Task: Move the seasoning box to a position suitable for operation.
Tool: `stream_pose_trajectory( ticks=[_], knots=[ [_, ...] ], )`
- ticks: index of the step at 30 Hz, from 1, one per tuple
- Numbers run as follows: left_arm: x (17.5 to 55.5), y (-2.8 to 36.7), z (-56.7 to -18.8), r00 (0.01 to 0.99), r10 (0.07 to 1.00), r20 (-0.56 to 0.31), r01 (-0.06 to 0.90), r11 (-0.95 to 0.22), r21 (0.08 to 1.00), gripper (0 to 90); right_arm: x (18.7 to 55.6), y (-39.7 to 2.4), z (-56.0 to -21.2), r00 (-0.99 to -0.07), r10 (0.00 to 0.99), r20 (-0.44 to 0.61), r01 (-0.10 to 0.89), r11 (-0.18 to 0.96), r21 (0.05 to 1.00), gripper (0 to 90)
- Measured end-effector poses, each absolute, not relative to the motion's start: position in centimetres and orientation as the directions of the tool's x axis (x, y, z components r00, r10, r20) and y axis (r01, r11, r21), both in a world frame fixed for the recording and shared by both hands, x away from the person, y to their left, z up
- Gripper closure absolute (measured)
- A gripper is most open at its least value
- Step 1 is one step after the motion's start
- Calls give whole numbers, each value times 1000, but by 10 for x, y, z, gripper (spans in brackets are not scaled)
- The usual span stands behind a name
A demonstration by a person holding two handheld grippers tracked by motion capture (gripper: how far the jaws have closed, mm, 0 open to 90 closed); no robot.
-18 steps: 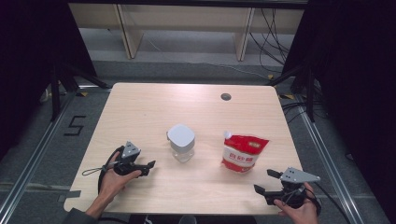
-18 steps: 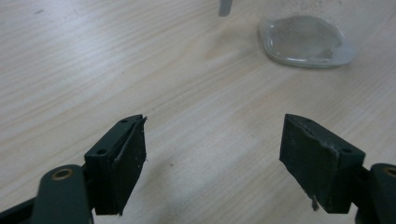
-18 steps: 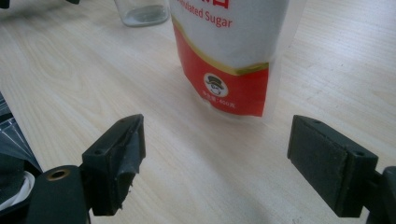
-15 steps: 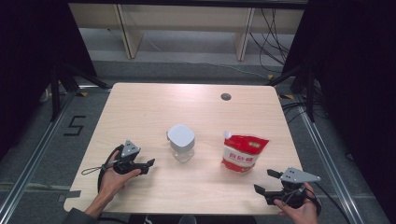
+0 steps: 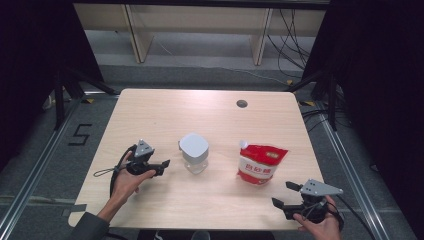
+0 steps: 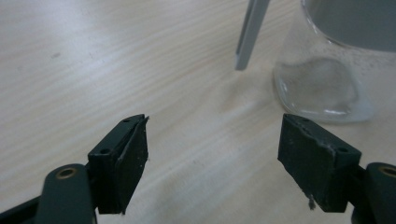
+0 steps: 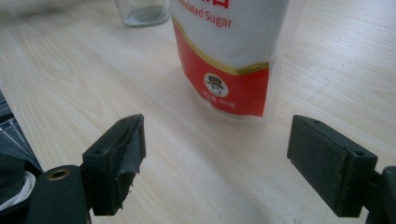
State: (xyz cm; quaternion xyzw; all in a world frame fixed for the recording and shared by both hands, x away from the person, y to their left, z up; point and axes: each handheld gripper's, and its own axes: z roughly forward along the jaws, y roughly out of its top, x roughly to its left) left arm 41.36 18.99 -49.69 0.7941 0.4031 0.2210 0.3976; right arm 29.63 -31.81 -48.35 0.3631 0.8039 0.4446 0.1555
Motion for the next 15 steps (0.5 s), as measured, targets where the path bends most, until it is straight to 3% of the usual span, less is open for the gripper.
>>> stream_pose_trajectory(
  ticks=[8,15],
  knots=[
    [438,174,-493,650,757,58,402,-408,820,415,296,-317,-484,-681,727,86,456,330,827,204],
    [451,163,-495,669,742,40,366,-375,852,525,296,-318,-484,-684,724,87,454,330,828,205]
  ],
)
